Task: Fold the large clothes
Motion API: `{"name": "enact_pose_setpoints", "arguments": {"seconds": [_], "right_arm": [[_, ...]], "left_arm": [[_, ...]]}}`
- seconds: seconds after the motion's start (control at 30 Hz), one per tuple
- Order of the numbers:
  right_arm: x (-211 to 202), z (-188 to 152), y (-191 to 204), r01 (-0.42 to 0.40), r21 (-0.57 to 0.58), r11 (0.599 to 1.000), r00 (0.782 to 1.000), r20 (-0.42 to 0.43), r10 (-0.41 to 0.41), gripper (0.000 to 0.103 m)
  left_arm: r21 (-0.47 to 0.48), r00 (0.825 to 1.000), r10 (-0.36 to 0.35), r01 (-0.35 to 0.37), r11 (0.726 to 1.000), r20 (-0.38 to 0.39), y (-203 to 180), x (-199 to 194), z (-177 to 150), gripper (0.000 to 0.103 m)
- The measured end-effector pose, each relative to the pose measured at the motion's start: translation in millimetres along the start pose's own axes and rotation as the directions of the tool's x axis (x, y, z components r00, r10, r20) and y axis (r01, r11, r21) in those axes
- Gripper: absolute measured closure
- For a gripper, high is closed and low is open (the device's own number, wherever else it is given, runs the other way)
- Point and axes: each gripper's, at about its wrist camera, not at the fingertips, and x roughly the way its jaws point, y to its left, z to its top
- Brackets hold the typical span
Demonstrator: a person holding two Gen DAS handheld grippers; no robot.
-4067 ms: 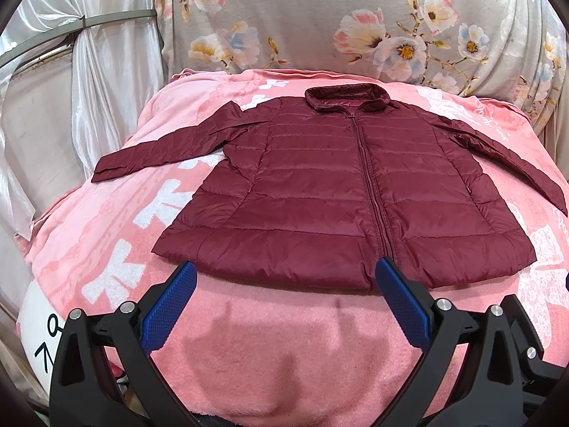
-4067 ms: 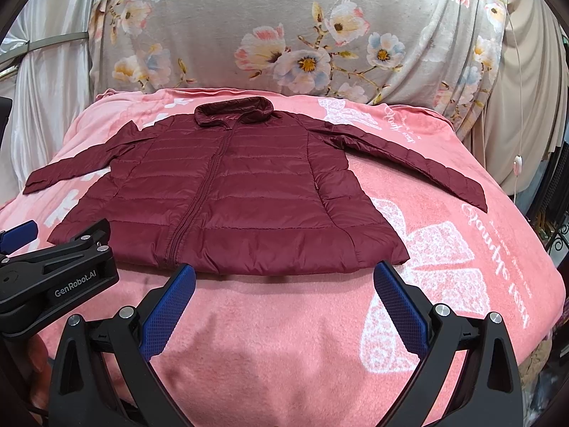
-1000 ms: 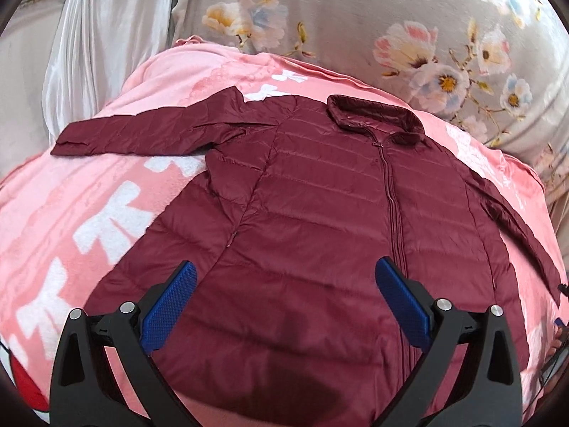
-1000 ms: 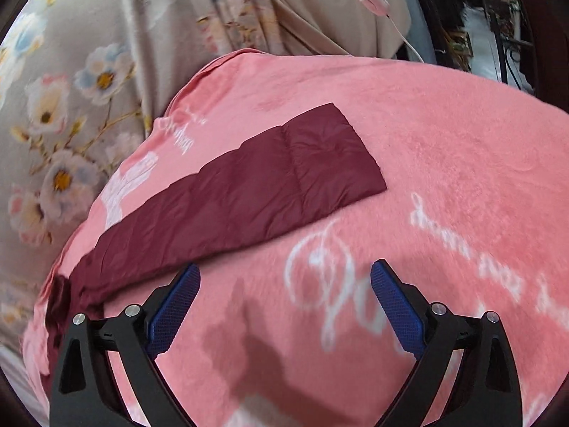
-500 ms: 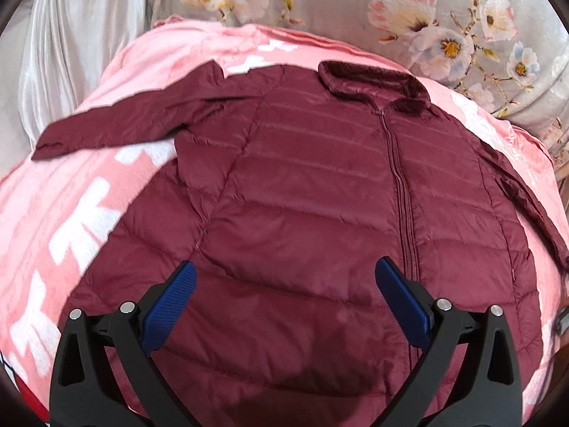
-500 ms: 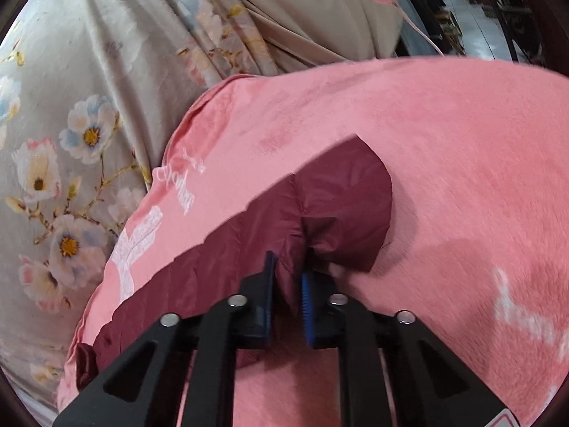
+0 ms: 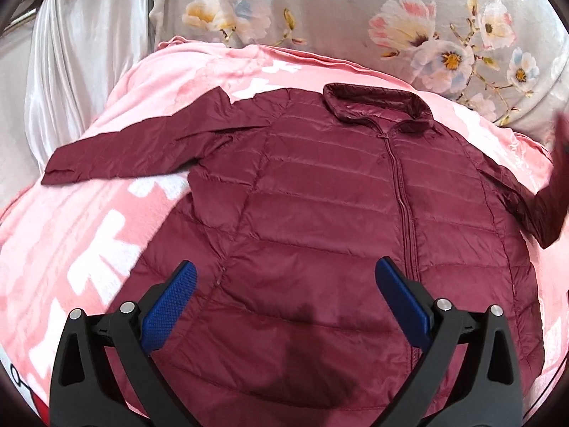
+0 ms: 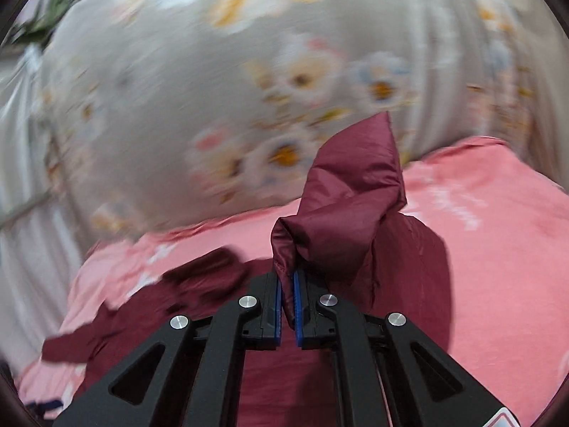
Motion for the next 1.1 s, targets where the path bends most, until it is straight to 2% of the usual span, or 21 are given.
{"name": "enact_pose_setpoints", "arguments": {"seconds": [0.07,0.17,0.37,0.6,0.7,0.77,0.8,0.83,0.9,0.93,1.03,1.1], "right_arm": [[16.7,-15.3,45.3,-0.084,-0.060,0.995,0.995,-0.058,0.080,0.097],[37.8,-38.6,90.1,-0.156,-0.115,0.981,0.981,-0.137,0.140,0.097],[69.8,-86.1,145.9,-0.233,-0.160,0.959,0.943,-0.278,0.183,0.097],[88.9,-132.1,173.5,-0.270,-0.232,0.935,0.898,-0.411,0.157,0.095],[89.3,-140.5,178.1,-0.272,-0.254,0.928,0.886,-0.442,0.139,0.090],[86.2,-141.6,177.6,-0.281,-0.253,0.926,0.880,-0.452,0.144,0.087],[82.0,-141.3,176.4,-0.287,-0.249,0.925,0.879,-0.453,0.150,0.082],[78.2,-140.5,175.6,-0.289,-0.246,0.925,0.879,-0.451,0.155,0.073],[65.5,-137.3,170.1,-0.291,-0.240,0.926,0.887,-0.429,0.168,0.062],[59.2,-135.2,166.8,-0.287,-0.240,0.927,0.894,-0.414,0.170,0.060],[48.5,-130.0,156.8,-0.268,-0.244,0.932,0.904,-0.398,0.156,0.060],[40.5,-125.8,146.4,-0.247,-0.235,0.940,0.911,-0.386,0.143,0.060]], "left_arm": [[-0.002,1.000,0.010,-0.010,1.000,0.016,5.4,-1.3,3.9,0.005],[-0.009,0.999,0.026,-0.026,1.000,0.041,15.2,-3.4,8.1,0.005],[-0.033,0.997,0.052,-0.050,0.998,0.053,37.0,4.7,15.0,0.005],[-0.078,0.998,0.015,-0.010,0.997,0.054,54.0,17.2,26.5,0.005],[-0.103,0.998,-0.034,0.040,0.994,0.055,56.1,21.6,34.1,0.005],[-0.136,0.994,-0.104,0.109,0.985,0.041,54.5,29.4,42.7,0.005],[-0.151,0.991,-0.125,0.129,0.980,0.035,53.1,32.7,45.4,0.005],[-0.174,0.986,-0.166,0.168,0.970,0.028,49.9,37.8,49.4,0.005],[-0.204,0.970,-0.243,0.238,0.949,0.002,40.8,48.0,54.5,0.005],[-0.224,0.952,-0.305,0.294,0.929,-0.017,32.8,55.9,57.1,0.005],[-0.251,0.907,-0.415,0.384,0.888,-0.079,5.8,75.9,58.3,0.005],[-0.254,0.891,-0.435,0.395,0.883,-0.126,-10.7,88.0,55.7,0.005]]}}
